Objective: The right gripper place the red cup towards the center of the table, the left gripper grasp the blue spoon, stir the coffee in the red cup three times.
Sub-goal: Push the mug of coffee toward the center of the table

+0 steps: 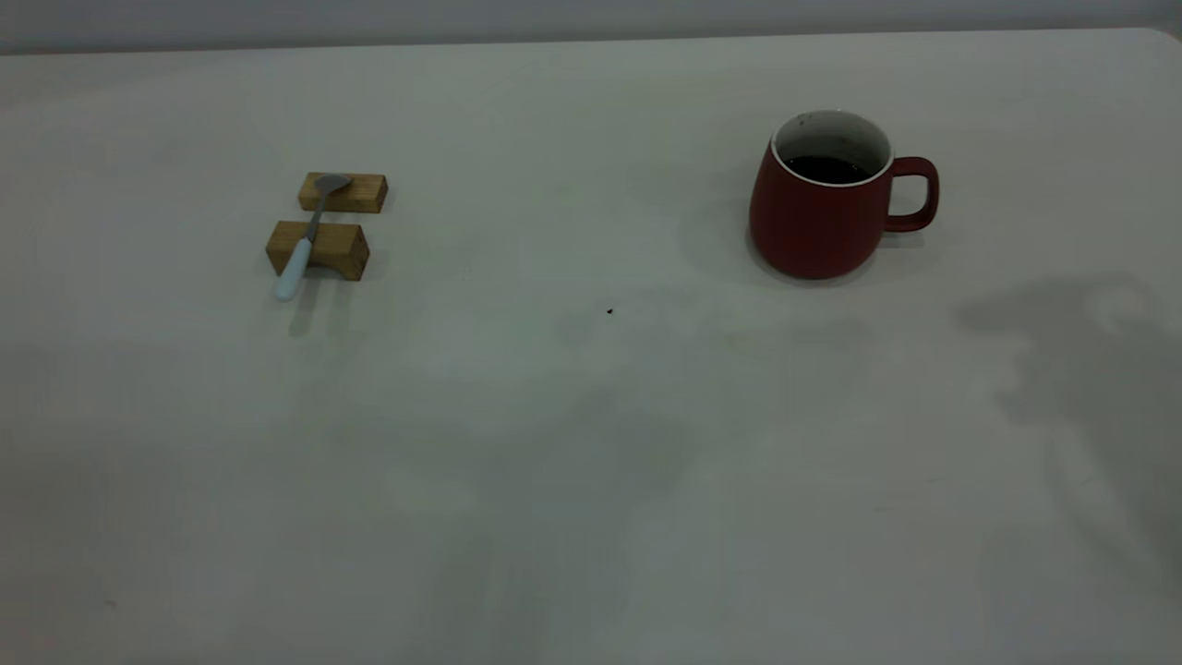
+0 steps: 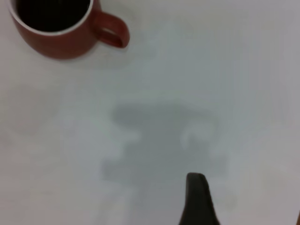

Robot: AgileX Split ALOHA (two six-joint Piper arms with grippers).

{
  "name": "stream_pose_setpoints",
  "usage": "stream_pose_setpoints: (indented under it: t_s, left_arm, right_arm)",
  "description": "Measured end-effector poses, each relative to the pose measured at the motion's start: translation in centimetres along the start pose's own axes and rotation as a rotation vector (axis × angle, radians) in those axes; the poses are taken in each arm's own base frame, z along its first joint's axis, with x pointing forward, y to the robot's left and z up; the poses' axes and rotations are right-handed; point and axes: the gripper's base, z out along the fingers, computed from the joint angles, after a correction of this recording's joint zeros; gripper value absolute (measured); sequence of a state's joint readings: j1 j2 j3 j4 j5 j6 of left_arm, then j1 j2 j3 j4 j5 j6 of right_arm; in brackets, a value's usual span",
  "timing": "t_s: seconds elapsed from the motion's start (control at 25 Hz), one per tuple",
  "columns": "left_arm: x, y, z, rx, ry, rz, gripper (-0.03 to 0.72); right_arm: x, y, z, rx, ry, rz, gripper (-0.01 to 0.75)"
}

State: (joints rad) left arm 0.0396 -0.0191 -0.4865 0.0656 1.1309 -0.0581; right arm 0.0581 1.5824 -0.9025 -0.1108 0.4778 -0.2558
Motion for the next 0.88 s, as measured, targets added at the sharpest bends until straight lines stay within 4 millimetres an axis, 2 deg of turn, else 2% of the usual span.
stream_pose_setpoints:
  t_s: [0.08, 0.2, 0.32, 0.44, 0.6, 0.88]
  left_arm:
    - [0.0, 0.0, 0.0, 0.0, 0.0, 0.0, 0.341]
    - [0.0, 0.0, 0.0, 0.0, 0.0, 0.0, 0.341]
    - [0.0, 0.0, 0.0, 0.0, 0.0, 0.0, 0.341]
    - [0.0, 0.0, 0.0, 0.0, 0.0, 0.0, 0.341]
    - [0.0, 0.0, 0.0, 0.0, 0.0, 0.0, 0.341]
    - [0.0, 0.0, 0.0, 0.0, 0.0, 0.0, 0.341]
  right_arm:
    - [-1.1, -0.2, 3.3, -0.023, 0.057, -0.056, 0.574]
    - [-2.3, -0.4, 7.2, -0.051, 0.104, -0.148, 0.574]
    - [-3.2, -0.6, 9.9, -0.069, 0.102, -0.303, 0.574]
    - [-3.9, -0.5, 12.1, -0.065, 0.041, -0.429, 0.574]
    - [-3.7, 0.0, 14.9, -0.048, -0.026, -0.526, 0.574]
    - [-2.4, 1.1, 18.1, -0.071, -0.017, -0.571, 0.574]
